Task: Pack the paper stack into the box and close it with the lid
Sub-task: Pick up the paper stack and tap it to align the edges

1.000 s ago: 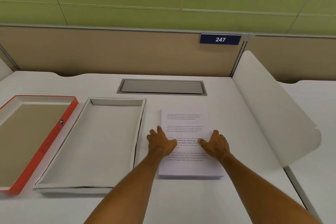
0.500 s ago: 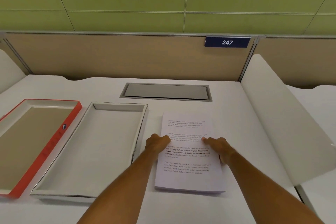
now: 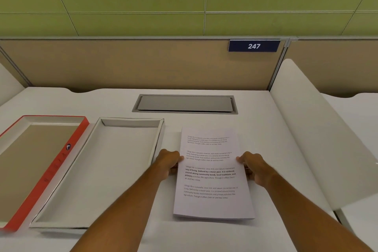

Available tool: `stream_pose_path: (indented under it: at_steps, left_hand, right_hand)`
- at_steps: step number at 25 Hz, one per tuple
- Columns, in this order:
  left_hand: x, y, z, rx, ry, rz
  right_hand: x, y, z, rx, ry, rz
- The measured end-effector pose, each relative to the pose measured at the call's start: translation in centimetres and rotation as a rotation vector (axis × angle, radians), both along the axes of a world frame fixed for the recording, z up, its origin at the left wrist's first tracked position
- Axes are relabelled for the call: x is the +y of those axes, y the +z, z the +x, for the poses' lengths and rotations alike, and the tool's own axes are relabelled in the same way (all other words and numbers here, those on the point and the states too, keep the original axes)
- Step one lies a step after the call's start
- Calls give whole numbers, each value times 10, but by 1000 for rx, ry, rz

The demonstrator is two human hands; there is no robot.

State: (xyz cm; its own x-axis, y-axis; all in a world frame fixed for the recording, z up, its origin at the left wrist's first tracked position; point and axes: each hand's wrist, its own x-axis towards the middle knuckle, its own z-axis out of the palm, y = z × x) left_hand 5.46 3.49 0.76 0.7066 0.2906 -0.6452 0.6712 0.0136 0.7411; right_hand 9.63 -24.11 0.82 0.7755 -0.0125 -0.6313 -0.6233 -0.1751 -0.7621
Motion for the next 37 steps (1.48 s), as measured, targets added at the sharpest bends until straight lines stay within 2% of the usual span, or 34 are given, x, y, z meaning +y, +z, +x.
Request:
stream_pose_path:
  at_steps: [7, 16, 19, 24, 27, 30, 32, 37]
  left_hand:
    - [-4, 17, 3, -122, -99, 109]
    - [-2, 88, -5, -588, -103, 300]
    - [-1, 87, -13, -633, -95, 334]
    - [-7, 88, -24, -638, -113, 340]
    - [-13, 106, -24, -714, -119, 274]
    - [-27, 140, -19, -865, -24, 23]
    - [-35, 156, -14, -892, 64, -81]
    - [-39, 170, 0, -750, 227, 10]
  right_hand:
    - [1, 12, 4, -103, 74, -76]
    - [-11, 87, 1, -655, 159, 3]
    - [-11, 89, -9, -705, 141, 20]
    - [-14, 84, -20, -681, 170, 29]
    - [-9, 105, -19, -749, 181, 133]
    - [10, 134, -20, -877, 103, 293]
    - [23, 148, -17, -931, -16, 311]
    - [35, 161, -3, -855, -236, 168]
